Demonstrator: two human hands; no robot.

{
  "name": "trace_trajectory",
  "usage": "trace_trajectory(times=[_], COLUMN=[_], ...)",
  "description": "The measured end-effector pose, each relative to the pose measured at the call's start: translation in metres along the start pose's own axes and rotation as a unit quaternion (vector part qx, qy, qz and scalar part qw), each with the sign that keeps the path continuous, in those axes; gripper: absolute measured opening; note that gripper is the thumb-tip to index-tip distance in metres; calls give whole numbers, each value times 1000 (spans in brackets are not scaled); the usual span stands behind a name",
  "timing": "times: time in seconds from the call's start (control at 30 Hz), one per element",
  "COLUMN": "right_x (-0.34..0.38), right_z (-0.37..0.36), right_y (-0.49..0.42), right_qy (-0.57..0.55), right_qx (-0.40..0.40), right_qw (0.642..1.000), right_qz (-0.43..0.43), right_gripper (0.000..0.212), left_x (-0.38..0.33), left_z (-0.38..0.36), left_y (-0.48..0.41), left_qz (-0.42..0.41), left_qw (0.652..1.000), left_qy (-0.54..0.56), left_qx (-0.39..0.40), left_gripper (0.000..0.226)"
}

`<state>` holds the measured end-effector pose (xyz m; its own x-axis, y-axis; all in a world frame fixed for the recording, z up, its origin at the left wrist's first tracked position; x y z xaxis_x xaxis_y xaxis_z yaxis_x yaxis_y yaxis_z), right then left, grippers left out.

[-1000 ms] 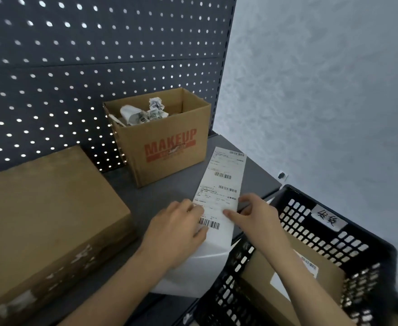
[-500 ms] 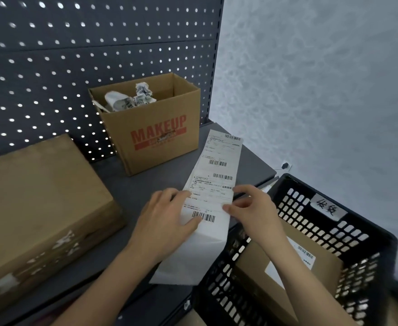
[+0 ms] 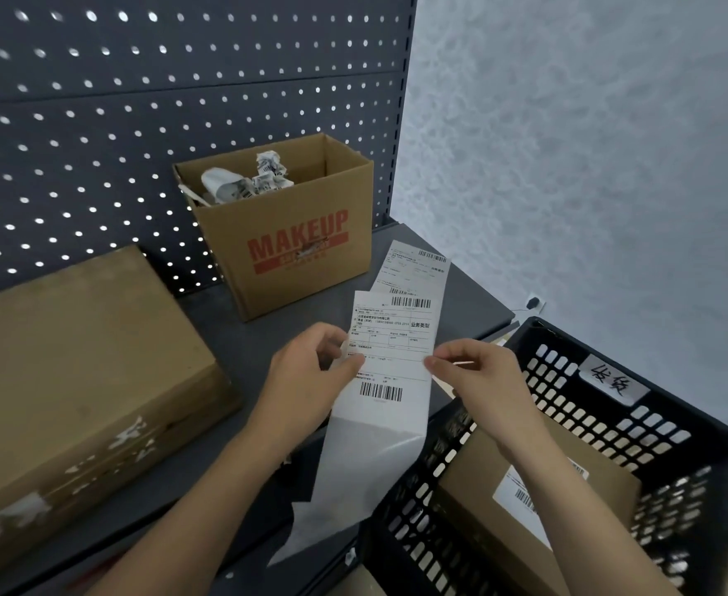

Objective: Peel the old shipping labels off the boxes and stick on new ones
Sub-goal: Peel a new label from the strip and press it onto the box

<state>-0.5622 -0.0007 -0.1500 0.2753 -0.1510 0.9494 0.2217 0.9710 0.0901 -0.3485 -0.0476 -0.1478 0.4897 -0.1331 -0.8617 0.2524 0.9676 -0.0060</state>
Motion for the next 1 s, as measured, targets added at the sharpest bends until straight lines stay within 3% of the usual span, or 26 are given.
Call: trace_trajectory(times=[0.17,0.4,0.83,1.0], right_x=[8,17,20,26], right_z=[-1,-4,-11,-23], right_y=[3,14,25,27], right_qy=[-39,-119,-2,-55], right_qx=[2,53,33,61], right_qw=[999,990,998,995], right_qz=[20,49,60,51], right_gripper=[6,6,4,20], left_x=[-2,-12,-24,-25], left_z=[2,10,30,31], left_y=[-6,-8,-5,-2], left_qz=[34,28,10,10], left_qw=[997,989,982,974], left_qy=[70,146,187,225], left_qx=[-3,15,-10,-5], left_gripper=[25,12,15,18])
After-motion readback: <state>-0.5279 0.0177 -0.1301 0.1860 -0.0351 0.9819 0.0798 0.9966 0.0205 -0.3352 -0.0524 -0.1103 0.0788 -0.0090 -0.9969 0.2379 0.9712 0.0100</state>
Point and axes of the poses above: each hand's wrist, its own y-axis away from the middle knuckle, its own z-axis out of the back of the hand, x = y × z, the point moved 3 cm from there along -y, towards the middle knuckle, and after that the axes turned 5 degrees about x, right-handed, at the moved point
